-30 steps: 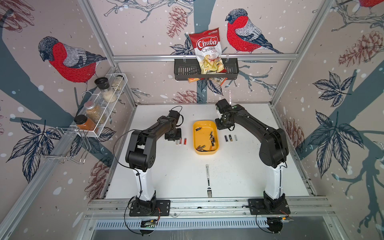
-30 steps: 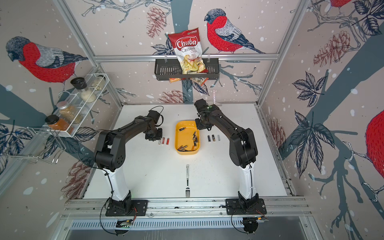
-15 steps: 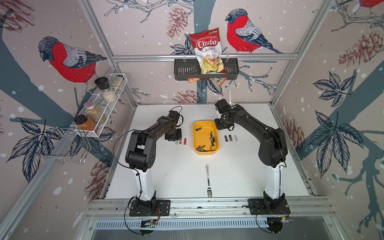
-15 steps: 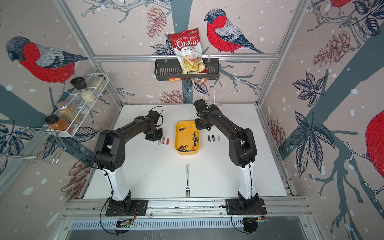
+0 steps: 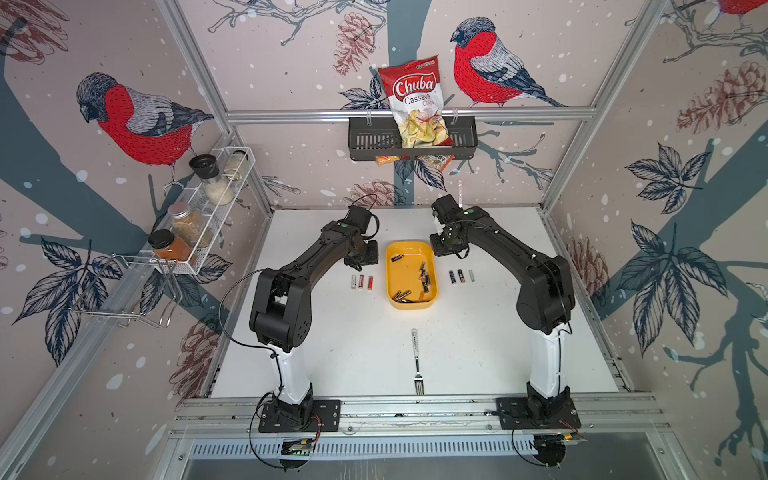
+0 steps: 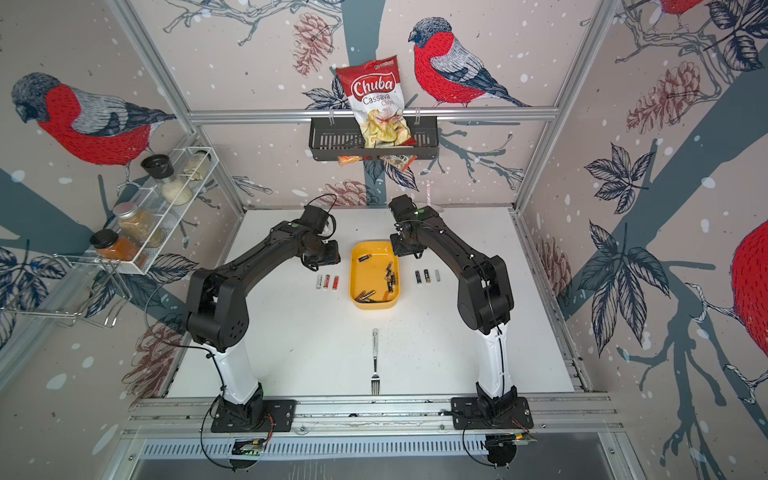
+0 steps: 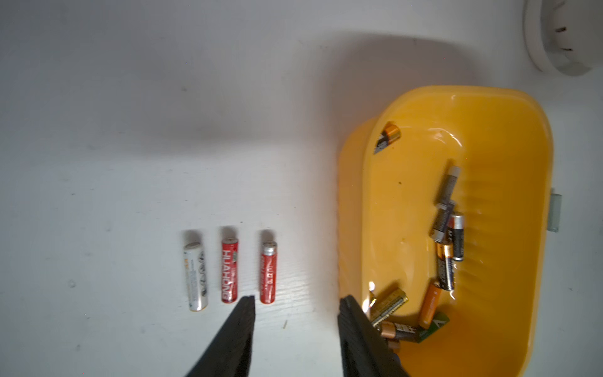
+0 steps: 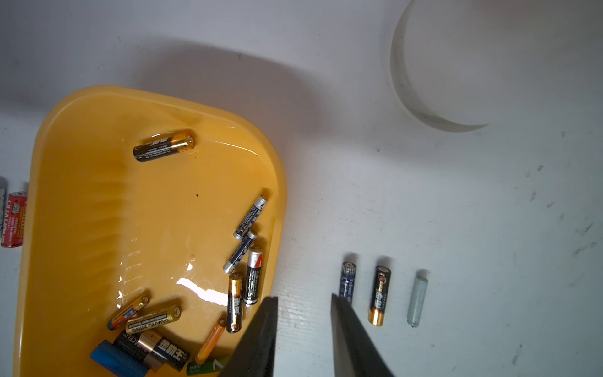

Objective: Take the batteries out of the storage box
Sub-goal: Adjust the storage box at the center of the board.

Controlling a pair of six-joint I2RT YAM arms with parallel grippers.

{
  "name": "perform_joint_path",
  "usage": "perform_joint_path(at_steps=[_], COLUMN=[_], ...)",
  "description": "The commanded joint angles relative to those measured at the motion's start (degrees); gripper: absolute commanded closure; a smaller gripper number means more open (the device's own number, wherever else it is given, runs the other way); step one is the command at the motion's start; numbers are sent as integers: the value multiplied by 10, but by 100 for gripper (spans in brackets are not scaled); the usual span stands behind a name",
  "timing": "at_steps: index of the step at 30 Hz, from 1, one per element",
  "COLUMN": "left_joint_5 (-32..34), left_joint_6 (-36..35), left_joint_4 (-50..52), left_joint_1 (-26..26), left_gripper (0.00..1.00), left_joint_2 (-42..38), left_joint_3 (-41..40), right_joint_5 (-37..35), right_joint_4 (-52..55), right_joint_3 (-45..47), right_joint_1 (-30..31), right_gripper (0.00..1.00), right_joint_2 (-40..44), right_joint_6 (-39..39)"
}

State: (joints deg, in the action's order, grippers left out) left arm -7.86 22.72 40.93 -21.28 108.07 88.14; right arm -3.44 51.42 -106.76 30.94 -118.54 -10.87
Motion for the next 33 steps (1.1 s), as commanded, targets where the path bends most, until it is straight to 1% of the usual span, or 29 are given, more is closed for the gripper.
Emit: perform_joint_path(at_steps=[1,4,10,15,21,29,33], left_joint_5=[-23,-20,6,22,39,46,44], left_joint_6=[19,24,23,21,19,21,21], left_joint_4=[-9,-8,10,33,61,84,95], left_joint_1=[-19,-36,-49,-59,-70,-76,-76], left_gripper=[53,52,54,66,75,84,92], left_joint_2=[15,34,70,108,142,159,164], left_joint_3=[14,22,44,82,112,128,135], right_joint_5=[5,7,15,20,29,38,42], right_joint_4=[-1,-4,-16,-26,-51,-75,-82], right_joint_3=[7,14,35,58,107,154,168], right_joint_1=[-6,-11,-22,-36,-59,-83,-90], right_gripper=[66,65,65,66,66,66,66], right_joint_2=[9,15,30,46,75,104,112], right_joint_6=[-7,-5,-2,2,5,12,13])
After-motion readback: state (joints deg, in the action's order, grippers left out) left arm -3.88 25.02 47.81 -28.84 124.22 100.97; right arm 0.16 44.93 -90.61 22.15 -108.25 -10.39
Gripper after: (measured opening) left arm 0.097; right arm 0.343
